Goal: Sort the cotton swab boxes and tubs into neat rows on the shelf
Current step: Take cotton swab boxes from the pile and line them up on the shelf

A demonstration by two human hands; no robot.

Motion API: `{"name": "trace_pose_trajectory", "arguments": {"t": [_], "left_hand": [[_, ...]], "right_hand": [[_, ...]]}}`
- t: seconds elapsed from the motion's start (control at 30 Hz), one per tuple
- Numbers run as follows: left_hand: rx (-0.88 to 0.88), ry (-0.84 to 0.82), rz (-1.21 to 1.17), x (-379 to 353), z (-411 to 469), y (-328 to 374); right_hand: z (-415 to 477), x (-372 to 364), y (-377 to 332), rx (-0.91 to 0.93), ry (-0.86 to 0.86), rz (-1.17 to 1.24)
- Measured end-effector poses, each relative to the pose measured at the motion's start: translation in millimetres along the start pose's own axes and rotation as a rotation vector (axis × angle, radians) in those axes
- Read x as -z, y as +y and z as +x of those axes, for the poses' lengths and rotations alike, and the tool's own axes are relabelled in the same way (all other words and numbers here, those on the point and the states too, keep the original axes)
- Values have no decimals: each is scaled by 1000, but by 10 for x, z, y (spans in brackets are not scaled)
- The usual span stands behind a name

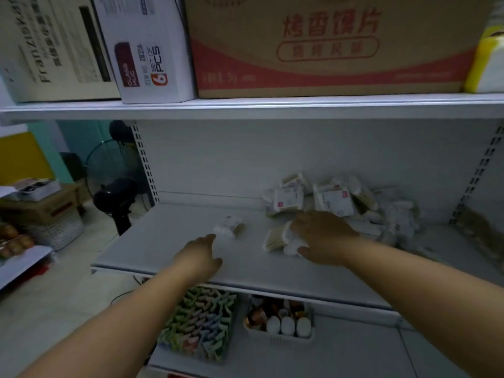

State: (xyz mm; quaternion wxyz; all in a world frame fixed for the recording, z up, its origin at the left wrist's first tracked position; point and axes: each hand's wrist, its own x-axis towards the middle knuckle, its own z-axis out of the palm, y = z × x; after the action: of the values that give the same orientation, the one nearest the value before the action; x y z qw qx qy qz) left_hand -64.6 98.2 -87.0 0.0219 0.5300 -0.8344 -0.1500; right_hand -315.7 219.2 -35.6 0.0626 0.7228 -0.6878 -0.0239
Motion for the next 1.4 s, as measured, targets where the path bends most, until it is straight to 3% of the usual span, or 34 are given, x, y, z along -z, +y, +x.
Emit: {"name": "trace_pose_trajectory", "arguments": {"t": [0.13, 0.27, 0.33, 0.4, 0.53, 0.7, 0.8, 0.87, 0.93, 1.2, 1.4], "left_hand": [[188, 93, -236, -148, 402, -68], [198, 213, -180, -244, 718, -36], [190, 209, -169, -207, 906, -59], [208, 177, -175, -160, 1078, -94], [227, 53, -110, -147, 1301, -75], [193, 54, -489, -114, 1365, -108], [216, 73, -955, -69, 1290, -231], [192, -38, -1389, 0, 1187, -295], [135, -124, -1616, 59, 1069, -343], [-137, -341, -1832, 122, 783, -134], [-264, -532, -1686, -216, 511, 600]], "right_hand": [[340, -120, -27, 95, 127, -141], [662, -375, -46, 274, 106, -238], [802, -470, -86, 304, 117, -379], [954, -532, -124, 318, 64, -372], [1174, -416, -126, 241, 80, -21], [1230, -314, -150, -62, 305, 591], [1309, -265, -206, -363, 305, 1140], [1341, -243, -272, -474, 273, 1532], [1329, -242, -350, -528, 286, 1767], [786, -242, -490, -600, 469, 2083], [-207, -225, -359, -811, 707, 1987]]}}
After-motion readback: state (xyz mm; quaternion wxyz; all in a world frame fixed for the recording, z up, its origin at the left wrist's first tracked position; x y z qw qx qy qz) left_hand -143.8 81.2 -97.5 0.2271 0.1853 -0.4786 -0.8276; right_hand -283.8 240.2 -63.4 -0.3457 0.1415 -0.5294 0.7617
